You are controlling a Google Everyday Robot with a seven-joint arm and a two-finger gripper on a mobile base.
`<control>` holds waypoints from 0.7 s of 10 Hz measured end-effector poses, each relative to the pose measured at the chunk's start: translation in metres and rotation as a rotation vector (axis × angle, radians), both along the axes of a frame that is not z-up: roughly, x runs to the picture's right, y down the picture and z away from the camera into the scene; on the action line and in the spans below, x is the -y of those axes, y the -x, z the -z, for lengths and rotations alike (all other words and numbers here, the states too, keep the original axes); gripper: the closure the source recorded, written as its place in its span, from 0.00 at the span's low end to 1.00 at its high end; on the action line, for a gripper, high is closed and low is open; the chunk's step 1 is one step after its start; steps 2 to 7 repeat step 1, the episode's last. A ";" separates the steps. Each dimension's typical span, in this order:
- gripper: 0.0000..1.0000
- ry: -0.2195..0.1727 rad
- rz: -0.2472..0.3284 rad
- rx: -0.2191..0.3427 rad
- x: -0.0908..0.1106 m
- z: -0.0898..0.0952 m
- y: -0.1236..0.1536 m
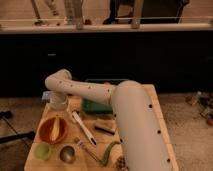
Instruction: Place banana in red bowl
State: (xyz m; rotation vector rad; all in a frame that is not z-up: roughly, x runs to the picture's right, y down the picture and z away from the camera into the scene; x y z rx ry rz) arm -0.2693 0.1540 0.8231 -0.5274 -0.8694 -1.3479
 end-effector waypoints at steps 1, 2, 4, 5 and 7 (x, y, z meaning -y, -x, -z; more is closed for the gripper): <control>0.20 0.000 0.000 0.000 0.000 0.000 0.000; 0.20 0.000 0.000 0.000 0.000 0.000 0.000; 0.20 0.000 0.000 0.000 0.000 0.000 0.000; 0.20 0.000 0.000 0.000 0.000 0.000 0.000; 0.20 0.000 0.000 0.000 0.000 0.000 0.000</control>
